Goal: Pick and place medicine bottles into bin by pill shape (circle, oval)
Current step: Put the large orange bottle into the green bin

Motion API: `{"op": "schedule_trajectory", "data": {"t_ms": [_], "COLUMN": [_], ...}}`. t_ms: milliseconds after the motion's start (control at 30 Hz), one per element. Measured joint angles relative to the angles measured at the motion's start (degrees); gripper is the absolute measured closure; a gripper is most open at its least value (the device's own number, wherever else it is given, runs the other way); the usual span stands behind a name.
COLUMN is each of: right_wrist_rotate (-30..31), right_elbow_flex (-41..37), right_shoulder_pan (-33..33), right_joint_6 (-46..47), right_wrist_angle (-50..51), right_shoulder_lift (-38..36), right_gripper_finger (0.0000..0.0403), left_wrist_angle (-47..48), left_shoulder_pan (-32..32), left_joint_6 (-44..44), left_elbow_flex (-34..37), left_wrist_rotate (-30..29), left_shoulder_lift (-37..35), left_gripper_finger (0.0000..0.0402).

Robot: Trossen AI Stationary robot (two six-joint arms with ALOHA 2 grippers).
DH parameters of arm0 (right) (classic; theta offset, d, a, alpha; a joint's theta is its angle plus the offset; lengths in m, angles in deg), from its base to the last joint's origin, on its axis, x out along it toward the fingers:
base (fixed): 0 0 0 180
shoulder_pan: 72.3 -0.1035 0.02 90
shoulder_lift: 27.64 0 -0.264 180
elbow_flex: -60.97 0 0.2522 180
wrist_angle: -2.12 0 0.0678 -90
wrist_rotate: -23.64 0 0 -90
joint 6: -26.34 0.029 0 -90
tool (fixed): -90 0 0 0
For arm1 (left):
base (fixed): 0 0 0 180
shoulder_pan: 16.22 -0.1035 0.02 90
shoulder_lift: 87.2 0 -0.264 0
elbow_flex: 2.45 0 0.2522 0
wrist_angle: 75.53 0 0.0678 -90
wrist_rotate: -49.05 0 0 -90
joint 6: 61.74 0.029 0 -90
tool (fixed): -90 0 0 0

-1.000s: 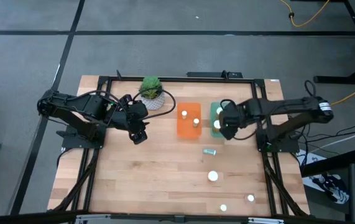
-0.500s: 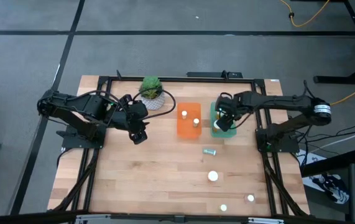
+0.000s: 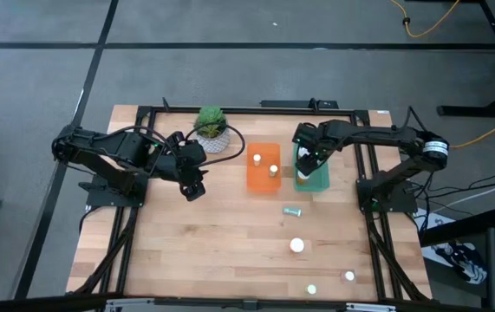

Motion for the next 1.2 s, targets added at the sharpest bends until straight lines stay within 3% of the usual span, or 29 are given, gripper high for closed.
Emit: {"op": "schedule_trajectory", "data": {"t_ms": [467, 767, 1200], "right_wrist_rotate": [-3.3, -2.9, -1.4], "right_elbow_flex": [-1.2, -5.6, -5.6], "right_shoulder_pan": [1.1, 2.7, 2.7], "right_joint_6": [-4.8, -0.8, -0.7], "right_wrist_angle": [-0.5, -2.8, -4.8], "right_shoulder_lift": [0.4, 0.4, 0.4], "right_gripper_finger": [0.0188, 0.0187, 0.0146], "left_wrist_angle": [0.0, 0.0, 0.0], "left_shoulder_pan": [0.0, 0.0, 0.0], "left_joint_6": [0.0, 0.0, 0.0], "left_elbow_flex": [0.0, 0.0, 0.0], "left_wrist_rotate": [0.0, 0.0, 0.0], "left_shoulder_lift": [0.0, 0.0, 0.0], "left_gripper_finger": [0.0214, 0.0214, 0.0214]}}
